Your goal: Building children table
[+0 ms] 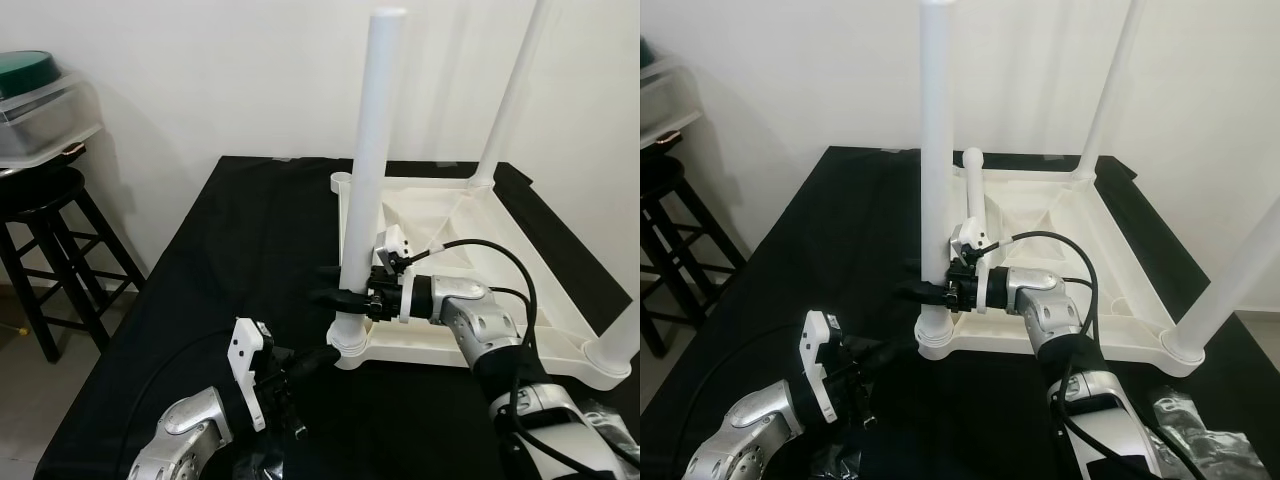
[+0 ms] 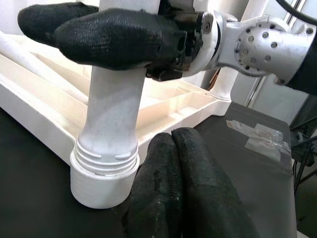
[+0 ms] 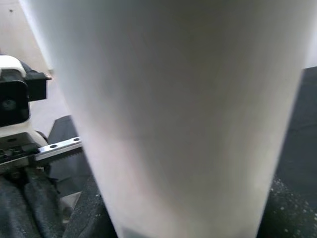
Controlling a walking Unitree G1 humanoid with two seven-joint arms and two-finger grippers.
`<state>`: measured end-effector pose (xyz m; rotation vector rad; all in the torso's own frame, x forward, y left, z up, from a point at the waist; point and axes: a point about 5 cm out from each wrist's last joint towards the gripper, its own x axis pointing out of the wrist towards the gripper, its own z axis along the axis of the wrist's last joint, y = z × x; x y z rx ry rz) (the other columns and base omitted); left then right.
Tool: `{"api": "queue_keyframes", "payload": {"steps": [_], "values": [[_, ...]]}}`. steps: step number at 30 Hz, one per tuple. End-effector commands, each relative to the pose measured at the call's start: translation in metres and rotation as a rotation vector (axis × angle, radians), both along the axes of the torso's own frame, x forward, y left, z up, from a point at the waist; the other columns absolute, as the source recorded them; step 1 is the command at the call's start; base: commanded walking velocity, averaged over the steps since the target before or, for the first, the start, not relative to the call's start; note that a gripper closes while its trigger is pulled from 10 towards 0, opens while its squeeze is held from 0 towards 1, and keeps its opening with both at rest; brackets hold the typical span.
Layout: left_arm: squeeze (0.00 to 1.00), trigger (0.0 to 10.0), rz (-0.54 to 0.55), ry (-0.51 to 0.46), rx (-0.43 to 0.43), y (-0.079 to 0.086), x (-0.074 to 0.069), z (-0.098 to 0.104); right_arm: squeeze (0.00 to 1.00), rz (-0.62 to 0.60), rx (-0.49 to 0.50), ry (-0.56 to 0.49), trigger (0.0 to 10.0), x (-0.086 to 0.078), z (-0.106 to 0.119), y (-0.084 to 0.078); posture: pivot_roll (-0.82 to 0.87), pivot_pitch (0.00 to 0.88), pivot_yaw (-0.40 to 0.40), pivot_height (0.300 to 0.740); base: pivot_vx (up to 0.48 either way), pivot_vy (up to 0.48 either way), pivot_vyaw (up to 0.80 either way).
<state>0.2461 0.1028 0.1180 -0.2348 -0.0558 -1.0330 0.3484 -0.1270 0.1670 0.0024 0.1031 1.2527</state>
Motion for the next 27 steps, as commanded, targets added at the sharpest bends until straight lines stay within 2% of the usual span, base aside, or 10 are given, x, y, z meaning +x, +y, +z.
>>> {"api": "queue_keyframes", "payload": {"steps": [1,5,9,18,19,21,22,23,24,27], "values": [[0.0,10.0,0.001,0.005,0.015,0.001,-0.001,-0.002,0.0,-0.079,0.031,0.0,0.0,-0.001,-0.005,-0.002,-0.02,0.0,-0.014,0.74,0.0,0.0,0.0],[0.0,10.0,0.003,0.004,0.013,0.003,-0.002,-0.001,0.0,-0.263,0.038,-0.014,0.0,-0.009,-0.011,0.002,-0.04,0.0,-0.017,0.74,0.0,0.0,0.0],[0.0,10.0,0.001,0.004,0.013,0.005,-0.002,0.0,0.0,-0.901,0.106,0.05,0.0,-0.039,-0.04,0.018,-0.05,0.0,-0.005,0.74,0.0,0.0,0.0],[0.0,10.0,-0.004,0.014,0.013,0.008,-0.001,0.0,0.0,-0.836,-0.014,-0.001,0.0,-0.054,-0.043,0.033,-0.06,0.0,-0.004,0.74,0.0,0.0,0.0],[0.0,10.0,0.004,0.011,0.012,0.008,-0.002,0.0,0.0,-0.863,-0.029,0.007,2.8,-0.056,-0.043,0.034,-0.05,0.0,-0.003,0.74,0.0,0.0,0.0],[0.0,10.0,0.01,0.01,0.011,0.008,-0.002,0.001,0.0,-0.887,-0.04,0.013,2.8,-0.057,-0.043,0.034,-0.05,0.0,-0.003,0.74,0.0,0.0,0.0],[0.0,10.0,0.013,0.008,0.01,0.008,-0.002,0.001,0.0,-0.907,-0.048,0.015,10.0,-0.058,-0.044,0.033,-0.05,0.0,-0.003,0.74,0.0,0.0,0.0],[0.0,10.0,0.013,0.008,0.009,0.008,-0.002,0.001,0.14,-0.922,-0.041,0.024,10.0,-0.059,-0.042,0.032,-0.06,0.0,-0.008,0.74,0.0,0.0,0.0],[0.0,10.0,0.011,0.008,0.008,0.007,-0.002,0.001,1.0,-0.883,-0.003,0.033,10.0,-0.059,-0.037,0.034,-0.06,0.0,-0.006,0.74,0.0,0.0,0.0],[0.0,10.0,0.006,0.008,0.008,0.007,-0.002,0.0,1.0,-0.783,0.058,0.04,10.0,-0.058,-0.027,0.038,-0.06,0.0,-0.008,0.74,0.0,0.0,0.0]]}}
